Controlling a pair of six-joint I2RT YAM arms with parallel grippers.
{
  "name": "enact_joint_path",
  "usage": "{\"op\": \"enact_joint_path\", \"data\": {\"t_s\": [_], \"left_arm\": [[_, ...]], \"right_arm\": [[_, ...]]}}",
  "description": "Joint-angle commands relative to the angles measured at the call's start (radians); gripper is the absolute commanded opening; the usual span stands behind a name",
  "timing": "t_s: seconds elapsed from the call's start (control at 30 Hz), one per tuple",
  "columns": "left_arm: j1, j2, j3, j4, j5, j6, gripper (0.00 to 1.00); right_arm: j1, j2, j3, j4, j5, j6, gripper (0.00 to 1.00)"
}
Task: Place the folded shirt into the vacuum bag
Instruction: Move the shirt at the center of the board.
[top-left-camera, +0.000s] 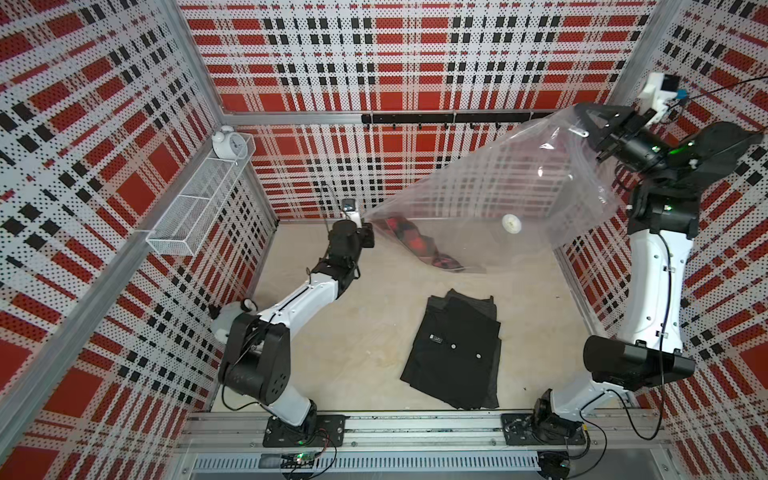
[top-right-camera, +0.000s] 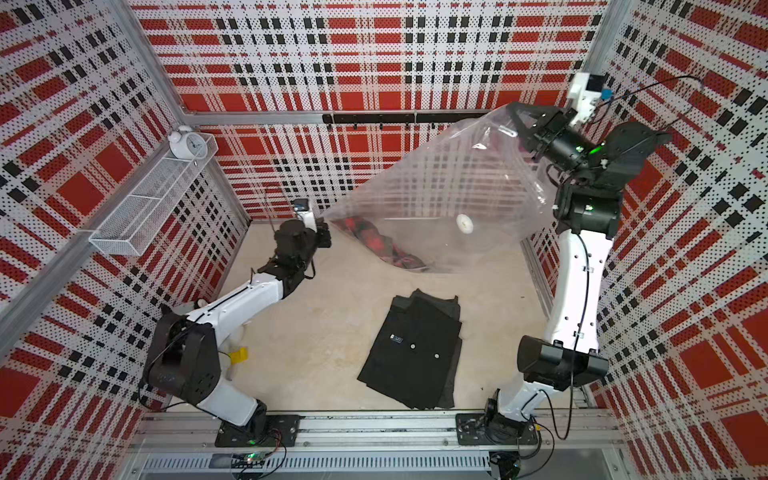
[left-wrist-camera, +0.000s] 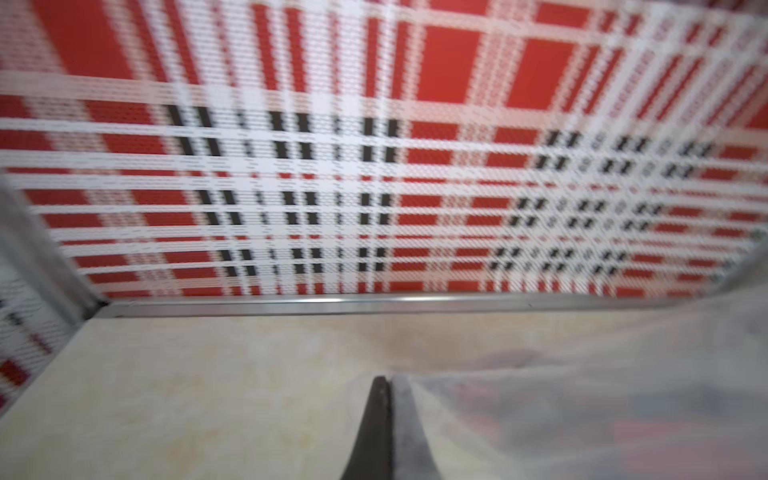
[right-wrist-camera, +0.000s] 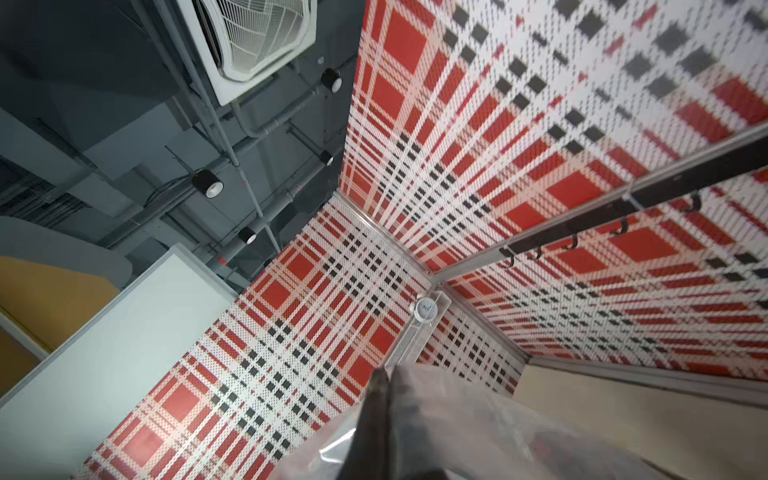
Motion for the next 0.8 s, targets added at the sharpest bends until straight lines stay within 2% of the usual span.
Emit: {"op": "enact_joint_path", "data": {"t_s": [0.0,0.2,0.23,0.27,0.37,0.4,0.47,0.57,0.7,0.77], "left_arm": [[0.176,-0.096,-0.137,0.084,-0.066,-0.136,0.0],[0.464,-0.213,-0.341,0.153,-0.032,-0.344,0.0],[0.486,-0.211,-0.35,0.153,-0.005,-0.364,0.04],[0.507,-0.197,-0.349,0.143,0.018,-0.384,0.13],[0.531,-0.132,-0.311,0.08,0.096,-0.418,0.19],[0.532,-0.115,-0.301,0.06,0.105,-0.426,0.23],[0.531,-0.078,-0.265,-0.019,0.105,-0.453,0.45],[0.533,-0.063,-0.218,-0.147,0.099,-0.481,0.62],[0.532,-0.117,-0.195,-0.258,0.05,-0.513,0.8],[0.531,-0.164,-0.185,-0.313,0.016,-0.516,0.94]], "right_arm": [[0.104,-0.058,-0.106,-0.021,0.097,-0.164,0.0],[0.347,-0.16,-0.38,-0.16,0.181,-0.397,0.0],[0.377,-0.178,-0.432,-0.177,0.199,-0.427,0.0],[0.405,-0.2,-0.503,-0.188,0.216,-0.457,0.0],[0.46,-0.264,-0.719,-0.181,0.269,-0.505,0.0],[0.471,-0.282,-0.786,-0.175,0.282,-0.515,0.0],[0.484,-0.319,-0.934,-0.151,0.303,-0.528,0.0],[0.496,-0.352,-1.112,-0.1,0.323,-0.523,0.0],[0.507,-0.381,-1.248,-0.067,0.339,-0.522,0.0],[0.522,-0.384,-1.29,-0.053,0.35,-0.525,0.0]]}}
